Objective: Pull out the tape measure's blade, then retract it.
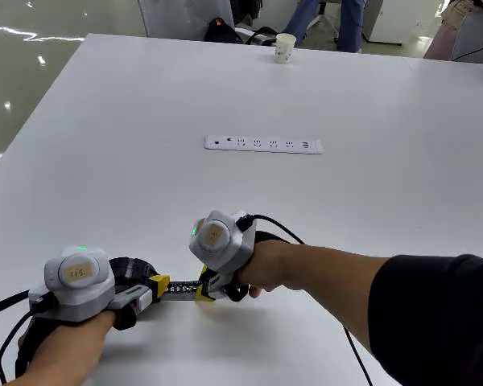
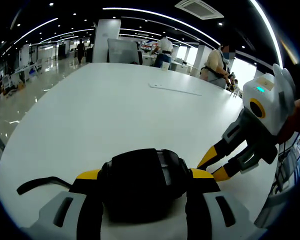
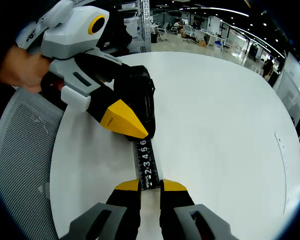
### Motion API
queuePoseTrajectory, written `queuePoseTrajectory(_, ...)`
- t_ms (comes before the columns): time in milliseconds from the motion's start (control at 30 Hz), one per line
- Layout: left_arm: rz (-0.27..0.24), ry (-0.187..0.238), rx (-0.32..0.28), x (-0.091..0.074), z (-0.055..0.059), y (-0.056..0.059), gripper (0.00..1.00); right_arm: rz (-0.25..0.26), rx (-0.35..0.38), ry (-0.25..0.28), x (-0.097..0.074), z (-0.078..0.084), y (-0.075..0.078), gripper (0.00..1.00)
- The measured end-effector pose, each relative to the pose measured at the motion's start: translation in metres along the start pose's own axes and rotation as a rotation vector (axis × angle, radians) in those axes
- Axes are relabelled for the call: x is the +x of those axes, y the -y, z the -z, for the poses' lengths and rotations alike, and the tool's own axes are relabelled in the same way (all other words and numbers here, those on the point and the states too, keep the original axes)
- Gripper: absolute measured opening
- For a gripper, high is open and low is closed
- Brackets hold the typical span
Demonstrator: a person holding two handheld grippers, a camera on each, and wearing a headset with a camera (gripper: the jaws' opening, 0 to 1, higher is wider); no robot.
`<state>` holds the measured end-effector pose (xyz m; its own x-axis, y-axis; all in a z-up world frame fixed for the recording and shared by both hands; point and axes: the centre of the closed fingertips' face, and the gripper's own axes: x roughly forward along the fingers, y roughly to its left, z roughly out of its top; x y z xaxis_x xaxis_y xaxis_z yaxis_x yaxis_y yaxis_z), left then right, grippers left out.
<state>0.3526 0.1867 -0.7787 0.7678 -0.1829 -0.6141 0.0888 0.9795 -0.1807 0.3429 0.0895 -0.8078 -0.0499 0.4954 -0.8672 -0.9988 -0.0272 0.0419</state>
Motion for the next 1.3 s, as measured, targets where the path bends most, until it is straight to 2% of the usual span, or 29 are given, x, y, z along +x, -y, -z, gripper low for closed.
queuePoseTrajectory(1300,0.012,0.002,-0.013,0.0,0.0,-0.001,0.62,-0.009,0.012,0.03,0.007,-0.012,-0.003,0.1)
